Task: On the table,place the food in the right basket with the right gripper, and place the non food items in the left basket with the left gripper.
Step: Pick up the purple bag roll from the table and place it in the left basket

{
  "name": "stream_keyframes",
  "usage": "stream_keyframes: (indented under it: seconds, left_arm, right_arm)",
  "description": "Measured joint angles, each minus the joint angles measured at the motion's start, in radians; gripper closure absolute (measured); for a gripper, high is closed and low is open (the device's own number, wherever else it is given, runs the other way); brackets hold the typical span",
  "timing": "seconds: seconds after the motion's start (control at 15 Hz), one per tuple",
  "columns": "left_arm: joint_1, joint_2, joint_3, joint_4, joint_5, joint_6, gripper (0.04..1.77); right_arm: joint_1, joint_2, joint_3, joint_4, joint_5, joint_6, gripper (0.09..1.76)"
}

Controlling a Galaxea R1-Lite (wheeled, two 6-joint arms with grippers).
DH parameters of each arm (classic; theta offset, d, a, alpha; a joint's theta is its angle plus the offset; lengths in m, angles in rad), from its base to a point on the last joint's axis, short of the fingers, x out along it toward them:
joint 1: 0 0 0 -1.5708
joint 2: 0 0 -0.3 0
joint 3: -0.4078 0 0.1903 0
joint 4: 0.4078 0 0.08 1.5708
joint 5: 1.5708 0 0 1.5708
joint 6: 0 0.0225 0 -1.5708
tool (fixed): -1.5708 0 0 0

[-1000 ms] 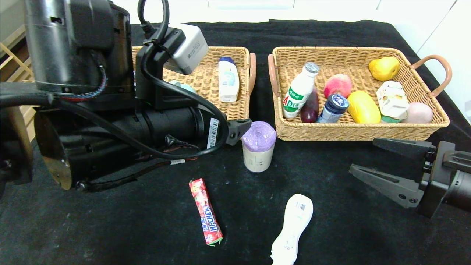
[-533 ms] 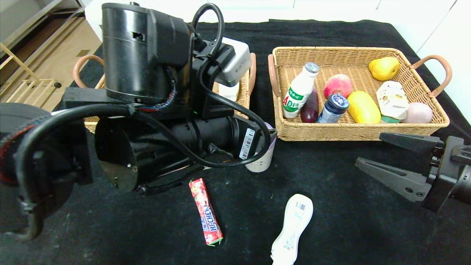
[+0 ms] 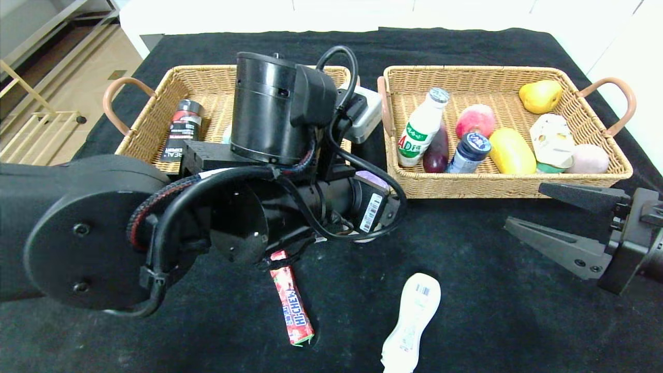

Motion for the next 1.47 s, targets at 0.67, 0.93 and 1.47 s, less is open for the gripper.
stream_keyframes:
  seconds: [0.67,0.93,1.47]
  left_arm:
    - [0.017,0.07,-0.029,-0.017,0.0,-0.009,0.09]
    - [0.018,0.088,-0.032,-0.021,-0.002,-0.013,0.09]
    - [0.02,0.097,-0.033,-0.021,0.001,-0.014,0.57]
  right_arm:
    - [-0.042,-0.008,-0.017,0.001,0.003,0.0,0.14]
    - [-0.041,-0.009,-0.017,0.001,0.003,0.0,0.14]
    - [-0.04,-0.009,-0.015,0.003,0.002,0.0,0.14]
